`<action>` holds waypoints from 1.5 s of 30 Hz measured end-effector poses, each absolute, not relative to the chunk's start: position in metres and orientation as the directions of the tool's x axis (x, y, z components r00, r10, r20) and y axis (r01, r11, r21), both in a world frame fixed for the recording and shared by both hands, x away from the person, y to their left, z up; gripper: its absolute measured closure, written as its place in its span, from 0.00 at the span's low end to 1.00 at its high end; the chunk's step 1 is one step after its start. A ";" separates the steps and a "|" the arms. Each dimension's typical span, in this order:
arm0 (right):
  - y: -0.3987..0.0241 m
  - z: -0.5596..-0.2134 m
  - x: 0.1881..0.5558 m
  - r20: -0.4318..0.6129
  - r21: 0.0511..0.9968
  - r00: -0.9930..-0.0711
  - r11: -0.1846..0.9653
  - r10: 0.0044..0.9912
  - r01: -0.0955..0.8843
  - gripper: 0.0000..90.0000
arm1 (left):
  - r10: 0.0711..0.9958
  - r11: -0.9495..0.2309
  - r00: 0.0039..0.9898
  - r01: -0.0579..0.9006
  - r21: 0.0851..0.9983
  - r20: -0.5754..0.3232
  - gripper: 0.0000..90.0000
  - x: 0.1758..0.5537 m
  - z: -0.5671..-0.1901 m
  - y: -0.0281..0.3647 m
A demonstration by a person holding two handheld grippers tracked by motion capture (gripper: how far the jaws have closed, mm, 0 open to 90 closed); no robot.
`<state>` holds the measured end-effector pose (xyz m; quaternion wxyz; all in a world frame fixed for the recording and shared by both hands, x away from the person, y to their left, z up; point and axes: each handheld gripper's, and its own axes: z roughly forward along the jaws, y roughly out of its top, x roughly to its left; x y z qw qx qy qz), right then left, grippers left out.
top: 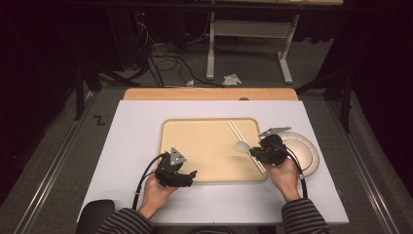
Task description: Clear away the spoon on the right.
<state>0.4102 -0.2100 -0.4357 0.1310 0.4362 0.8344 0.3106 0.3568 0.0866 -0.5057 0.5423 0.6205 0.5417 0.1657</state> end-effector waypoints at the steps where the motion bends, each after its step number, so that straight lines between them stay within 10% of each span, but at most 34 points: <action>1: -0.210 -0.436 0.411 0.053 0.630 -0.583 0.426 0.811 0.649 0.92 | 0.853 0.173 0.359 0.492 0.853 -0.380 0.26 0.356 -0.506 0.086; 45: -0.142 -0.479 0.459 0.005 0.497 -0.531 0.459 0.847 0.737 0.88 | 0.852 0.181 0.353 0.494 0.851 -0.386 0.27 0.356 -0.507 0.086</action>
